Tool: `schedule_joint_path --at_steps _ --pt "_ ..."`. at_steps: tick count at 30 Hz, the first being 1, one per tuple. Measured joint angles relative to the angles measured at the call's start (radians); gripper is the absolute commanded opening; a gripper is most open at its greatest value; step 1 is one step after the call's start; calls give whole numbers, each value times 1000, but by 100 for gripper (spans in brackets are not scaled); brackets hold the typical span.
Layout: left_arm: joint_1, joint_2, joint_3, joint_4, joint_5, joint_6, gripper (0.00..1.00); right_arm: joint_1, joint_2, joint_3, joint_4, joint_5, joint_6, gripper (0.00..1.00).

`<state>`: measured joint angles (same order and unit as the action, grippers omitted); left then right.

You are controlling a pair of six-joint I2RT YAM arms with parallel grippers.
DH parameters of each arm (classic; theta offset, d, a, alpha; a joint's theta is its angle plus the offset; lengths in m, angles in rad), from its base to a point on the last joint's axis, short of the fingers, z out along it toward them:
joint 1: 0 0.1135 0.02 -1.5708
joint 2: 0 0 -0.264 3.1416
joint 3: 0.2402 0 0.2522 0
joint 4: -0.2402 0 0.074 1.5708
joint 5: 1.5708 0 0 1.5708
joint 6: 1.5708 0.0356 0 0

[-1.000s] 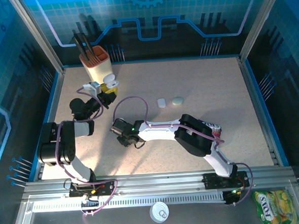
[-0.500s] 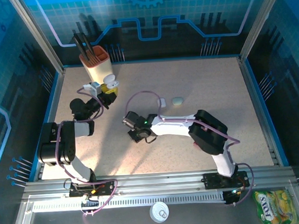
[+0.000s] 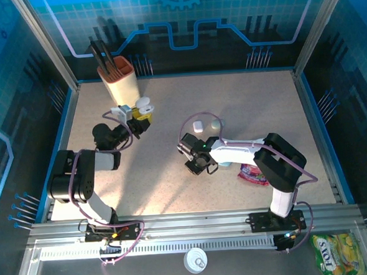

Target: Insert the wireless bluetooth earbuds into the charging case

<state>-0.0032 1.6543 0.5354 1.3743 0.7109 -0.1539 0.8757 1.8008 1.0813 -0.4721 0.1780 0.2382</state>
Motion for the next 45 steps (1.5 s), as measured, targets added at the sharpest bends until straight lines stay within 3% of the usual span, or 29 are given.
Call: schedule_joint_path --at_steps 2,5,9,17,23,28,35,45 --pt "-3 0 0 0 0 2 37 0 0 0 -11 0 -19 27" --pt "-6 0 0 0 0 3 37 0 0 1 -27 2 -36 41" --pt "-7 0 0 0 0 3 37 0 0 11 -47 20 -45 49" --pt "-7 0 -1 0 0 6 37 42 1 81 -85 146 45 54" --pt "-7 0 -2 0 -13 22 37 193 68 224 -225 441 215 52" --pt "-6 0 -2 0 -18 23 37 243 198 376 -419 602 385 50" --pt "-5 0 -2 0 -19 23 37 278 329 451 -568 629 493 42" --pt "-5 0 -2 0 -19 23 37 294 387 478 -629 625 533 35"
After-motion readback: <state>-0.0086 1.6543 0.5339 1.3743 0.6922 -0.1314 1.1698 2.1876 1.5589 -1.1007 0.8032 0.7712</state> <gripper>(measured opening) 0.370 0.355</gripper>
